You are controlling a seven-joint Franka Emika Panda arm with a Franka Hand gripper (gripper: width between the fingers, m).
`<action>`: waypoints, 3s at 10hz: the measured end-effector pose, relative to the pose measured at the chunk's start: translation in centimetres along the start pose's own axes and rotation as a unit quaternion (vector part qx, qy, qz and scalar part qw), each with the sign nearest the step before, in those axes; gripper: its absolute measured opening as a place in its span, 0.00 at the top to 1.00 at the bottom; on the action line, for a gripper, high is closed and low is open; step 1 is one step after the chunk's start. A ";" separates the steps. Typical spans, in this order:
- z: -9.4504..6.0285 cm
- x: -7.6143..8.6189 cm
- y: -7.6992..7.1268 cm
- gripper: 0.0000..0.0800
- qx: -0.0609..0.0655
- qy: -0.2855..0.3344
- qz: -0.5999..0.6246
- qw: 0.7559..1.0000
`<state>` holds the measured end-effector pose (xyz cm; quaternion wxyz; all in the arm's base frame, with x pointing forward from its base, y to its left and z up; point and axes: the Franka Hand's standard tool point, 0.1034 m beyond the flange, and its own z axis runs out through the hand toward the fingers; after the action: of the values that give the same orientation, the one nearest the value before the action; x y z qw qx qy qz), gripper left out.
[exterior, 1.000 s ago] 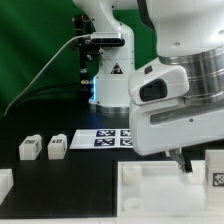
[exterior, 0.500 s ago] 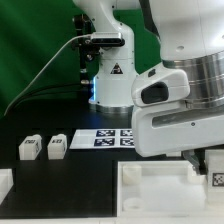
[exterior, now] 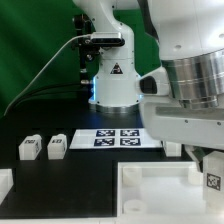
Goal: Assemble one leg
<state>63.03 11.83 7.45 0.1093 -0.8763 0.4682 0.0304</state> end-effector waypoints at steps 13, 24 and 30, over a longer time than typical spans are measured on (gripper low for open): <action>-0.2 -1.6 0.3 0.19 -0.018 -0.001 -0.107 0.994; -0.5 0.7 0.2 0.63 -0.055 0.024 -0.547 0.835; 0.0 0.7 0.2 0.63 -0.007 0.037 -0.143 0.989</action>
Offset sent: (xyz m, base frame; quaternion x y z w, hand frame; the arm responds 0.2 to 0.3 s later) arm -0.0042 -0.0066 -0.0125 0.0293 0.0073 0.2141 0.9763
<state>63.22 11.16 7.34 0.0892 -0.9355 0.3415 -0.0146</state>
